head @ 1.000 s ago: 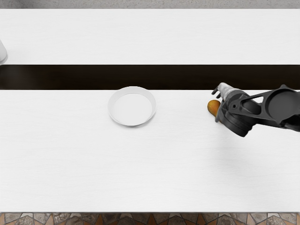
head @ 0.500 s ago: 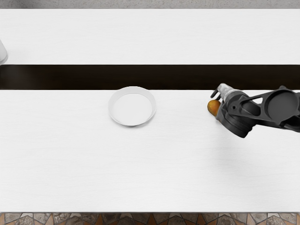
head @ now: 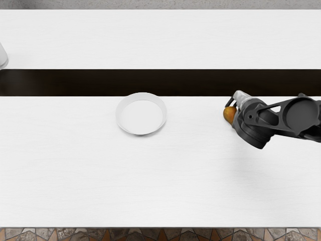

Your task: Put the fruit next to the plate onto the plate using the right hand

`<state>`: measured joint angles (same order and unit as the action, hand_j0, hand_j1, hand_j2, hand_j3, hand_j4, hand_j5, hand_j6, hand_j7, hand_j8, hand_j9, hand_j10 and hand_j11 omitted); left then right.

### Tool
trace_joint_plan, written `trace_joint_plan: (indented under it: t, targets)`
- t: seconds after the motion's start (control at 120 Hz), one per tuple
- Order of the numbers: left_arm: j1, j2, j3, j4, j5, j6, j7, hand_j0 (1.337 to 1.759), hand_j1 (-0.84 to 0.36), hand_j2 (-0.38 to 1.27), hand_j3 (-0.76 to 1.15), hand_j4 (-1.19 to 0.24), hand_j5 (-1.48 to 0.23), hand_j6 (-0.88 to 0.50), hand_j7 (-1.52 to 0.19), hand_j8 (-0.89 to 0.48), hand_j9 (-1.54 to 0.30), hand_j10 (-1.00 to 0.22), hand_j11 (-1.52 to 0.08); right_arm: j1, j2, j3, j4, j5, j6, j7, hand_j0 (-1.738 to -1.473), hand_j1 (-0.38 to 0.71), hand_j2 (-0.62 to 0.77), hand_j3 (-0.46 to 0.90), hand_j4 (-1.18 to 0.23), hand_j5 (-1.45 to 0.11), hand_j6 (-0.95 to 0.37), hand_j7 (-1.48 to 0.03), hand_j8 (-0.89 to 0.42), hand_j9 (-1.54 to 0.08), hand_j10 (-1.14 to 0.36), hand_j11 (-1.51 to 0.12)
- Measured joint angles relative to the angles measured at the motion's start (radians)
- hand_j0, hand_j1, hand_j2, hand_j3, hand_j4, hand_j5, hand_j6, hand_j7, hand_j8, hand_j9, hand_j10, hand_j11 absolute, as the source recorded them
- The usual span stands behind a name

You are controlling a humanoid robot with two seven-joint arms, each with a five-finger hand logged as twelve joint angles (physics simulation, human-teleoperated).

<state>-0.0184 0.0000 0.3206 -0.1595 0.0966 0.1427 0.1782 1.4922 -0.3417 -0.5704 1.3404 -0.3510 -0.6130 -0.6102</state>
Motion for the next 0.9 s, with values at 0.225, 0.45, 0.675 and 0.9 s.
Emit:
trace_joint_plan:
  t: [0.225, 0.45, 0.675, 0.9]
  targets:
    - [0.0, 0.0, 0.0, 0.0, 0.0, 0.0, 0.0, 1.658, 0.35, 0.0, 0.0, 0.0, 0.0, 0.0, 0.0, 0.0, 0.0, 0.0, 0.0, -0.003, 0.006, 0.0, 0.0, -0.005, 0.0, -0.001, -1.654, 0.37, 0.33, 0.0, -0.5, -0.63, -0.33, -0.66, -0.45, -0.64, -0.53, -0.64]
    - [0.0, 0.0, 0.0, 0.0, 0.0, 0.0, 0.0, 1.658, 0.35, 0.0, 0.0, 0.0, 0.0, 0.0, 0.0, 0.0, 0.0, 0.0, 0.0, -0.004, 0.017, 0.001, -0.001, -0.006, 0.0, -0.003, -1.653, 0.32, 0.26, 0.0, -0.52, -0.69, -0.31, -0.73, -0.44, -0.71, -0.59, -0.71]
    - [0.0, 0.0, 0.0, 0.0, 0.0, 0.0, 0.0, 1.658, 0.35, 0.0, 0.0, 0.0, 0.0, 0.0, 0.0, 0.0, 0.0, 0.0, 0.0, -0.002, 0.028, 0.003, 0.001, -0.001, 0.003, -0.004, -1.652, 0.29, 0.26, 0.0, -0.59, -0.8, -0.36, -0.83, -0.47, -0.81, -0.66, -0.81]
    - [0.0, 0.0, 0.0, 0.0, 0.0, 0.0, 0.0, 1.658, 0.35, 0.0, 0.0, 0.0, 0.0, 0.0, 0.0, 0.0, 0.0, 0.0, 0.0, 0.006, 0.029, 0.008, 0.008, 0.001, 0.005, -0.003, -1.654, 0.28, 0.44, 0.0, -0.73, -0.94, -0.47, -0.96, -0.55, -0.95, -0.75, -0.95]
